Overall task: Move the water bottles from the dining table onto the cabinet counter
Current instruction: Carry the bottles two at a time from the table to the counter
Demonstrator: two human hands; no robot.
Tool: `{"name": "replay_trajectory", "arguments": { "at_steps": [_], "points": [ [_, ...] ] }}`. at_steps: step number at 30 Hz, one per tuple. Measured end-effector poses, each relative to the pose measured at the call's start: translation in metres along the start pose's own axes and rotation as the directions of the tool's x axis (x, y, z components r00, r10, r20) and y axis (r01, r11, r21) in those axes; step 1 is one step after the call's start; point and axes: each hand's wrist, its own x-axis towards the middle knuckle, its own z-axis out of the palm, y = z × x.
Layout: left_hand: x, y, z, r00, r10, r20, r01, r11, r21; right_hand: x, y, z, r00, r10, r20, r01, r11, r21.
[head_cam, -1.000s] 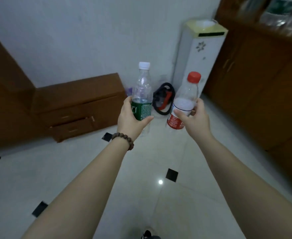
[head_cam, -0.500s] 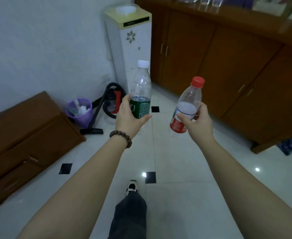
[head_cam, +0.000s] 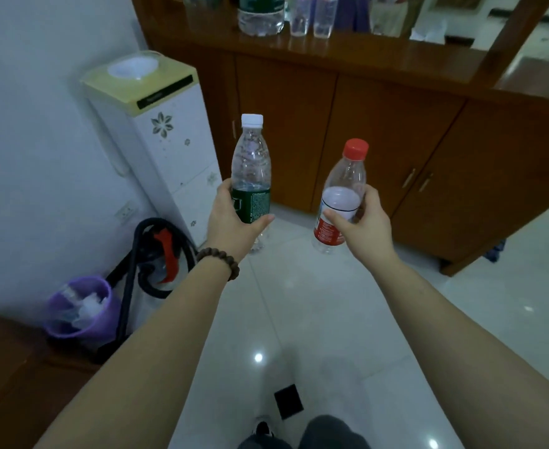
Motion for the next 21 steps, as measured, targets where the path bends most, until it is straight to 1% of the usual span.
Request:
{"name": "replay_trajectory", "arguments": {
  "at_steps": [6,12,16,21],
  "points": [
    [0.082,-0.005,0.034,0.998,0.03,0.055,-0.029,0.999,-0.019,0.073,0.005,0.0,0.996,0.022,-0.086,-0.024,0.999,-0.031],
    [0.173,-0.006,0.085,0.994,0.072,0.077,-0.071,0.997,-0.027,0.167,0.02,-0.004,0.991,-0.004,-0.133,-0.002,0.999,-0.042],
    [0.249,0.009,0.124,0.993,0.096,0.063,-0.094,0.995,-0.035,0.248,0.027,-0.015,0.99,-0.033,-0.134,0.028,0.999,-0.043],
    [0.346,0.044,0.167,0.99,0.141,0.009,-0.141,0.989,-0.041,0.355,0.019,-0.043,0.989,-0.061,-0.137,0.054,0.997,-0.05]
  ]
}}
